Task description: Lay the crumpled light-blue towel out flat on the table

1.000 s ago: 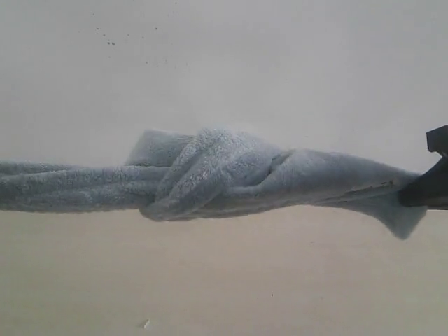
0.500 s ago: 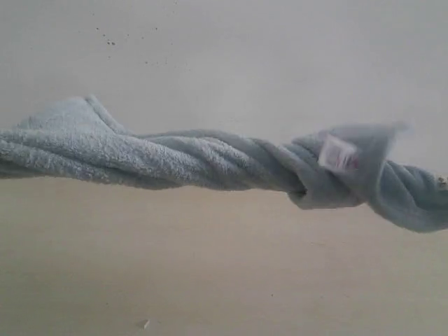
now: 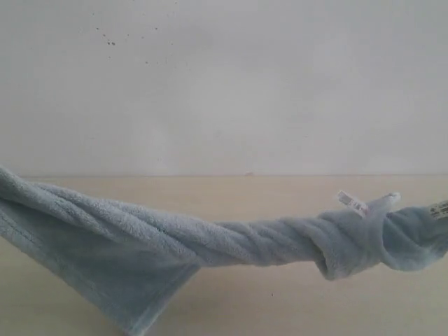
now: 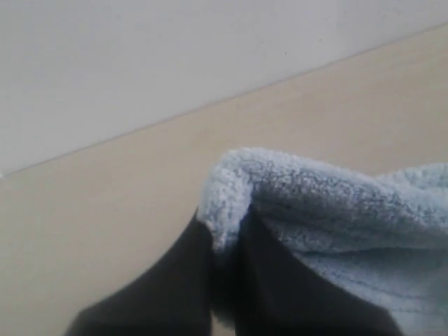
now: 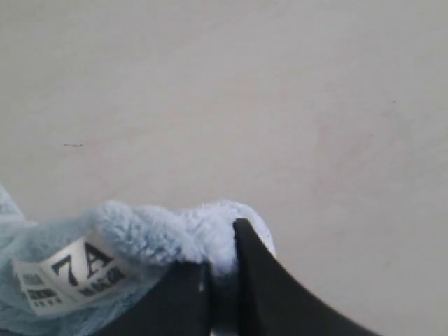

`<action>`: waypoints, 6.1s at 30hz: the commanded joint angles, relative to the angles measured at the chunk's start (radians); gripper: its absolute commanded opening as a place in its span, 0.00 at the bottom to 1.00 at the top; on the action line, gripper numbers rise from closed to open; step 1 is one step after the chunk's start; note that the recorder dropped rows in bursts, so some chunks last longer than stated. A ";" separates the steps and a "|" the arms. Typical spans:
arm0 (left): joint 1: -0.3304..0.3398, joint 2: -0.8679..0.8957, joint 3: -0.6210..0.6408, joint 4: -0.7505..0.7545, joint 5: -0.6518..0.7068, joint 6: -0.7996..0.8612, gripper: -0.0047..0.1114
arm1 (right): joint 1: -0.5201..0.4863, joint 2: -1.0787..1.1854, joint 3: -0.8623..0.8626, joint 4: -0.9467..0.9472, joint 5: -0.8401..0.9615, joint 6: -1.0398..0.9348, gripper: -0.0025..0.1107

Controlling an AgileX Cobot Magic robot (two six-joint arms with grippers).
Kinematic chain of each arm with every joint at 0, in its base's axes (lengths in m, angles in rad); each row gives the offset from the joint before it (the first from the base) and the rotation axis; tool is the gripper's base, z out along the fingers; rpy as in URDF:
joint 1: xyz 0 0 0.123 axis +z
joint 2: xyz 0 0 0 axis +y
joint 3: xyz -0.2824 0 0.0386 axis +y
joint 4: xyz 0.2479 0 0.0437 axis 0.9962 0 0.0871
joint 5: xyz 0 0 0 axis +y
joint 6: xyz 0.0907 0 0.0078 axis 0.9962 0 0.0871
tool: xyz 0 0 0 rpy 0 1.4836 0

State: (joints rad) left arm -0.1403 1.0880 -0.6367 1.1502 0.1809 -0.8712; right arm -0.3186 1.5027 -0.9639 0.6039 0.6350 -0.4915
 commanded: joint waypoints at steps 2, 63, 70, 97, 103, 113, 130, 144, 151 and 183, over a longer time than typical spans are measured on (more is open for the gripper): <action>0.008 0.001 0.002 -0.018 -0.089 -0.105 0.08 | -0.010 0.029 -0.004 0.093 0.027 -0.137 0.42; 0.008 0.001 0.109 0.017 -0.203 -0.249 0.07 | 0.310 -0.135 -0.410 -1.015 0.284 0.650 0.02; 0.008 -0.068 0.137 0.012 -0.138 -0.302 0.07 | 0.403 -0.265 -0.410 -0.024 0.281 -0.291 0.02; -0.022 -0.413 0.263 -0.077 0.007 -0.286 0.07 | 0.557 -0.386 -0.432 -0.394 0.511 0.010 0.02; -0.061 -0.394 0.298 -0.065 -0.310 -0.286 0.07 | 0.561 -0.376 -0.421 -0.920 0.534 0.353 0.02; -0.191 -0.262 0.334 0.185 -0.661 -0.286 0.07 | 0.561 -0.305 -0.421 -1.174 0.531 0.525 0.02; -0.442 -0.045 0.232 0.081 -0.479 -0.200 0.28 | 0.406 0.122 -0.421 -1.282 0.261 0.749 0.29; -0.442 0.289 0.131 0.052 -0.576 -0.227 0.28 | -0.020 0.344 -0.471 -0.516 0.091 0.544 0.43; -0.442 0.305 0.124 0.173 -0.888 -0.200 0.28 | 0.016 0.340 -0.471 0.058 0.492 0.117 0.43; -0.899 0.611 -0.130 0.186 -0.467 -0.265 0.55 | 0.210 0.077 -0.036 -0.887 0.341 0.479 0.32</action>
State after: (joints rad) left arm -1.0307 1.6255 -0.7031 1.3944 -0.2023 -1.1241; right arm -0.1099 1.5847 -1.0025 -0.2287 0.9502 -0.0244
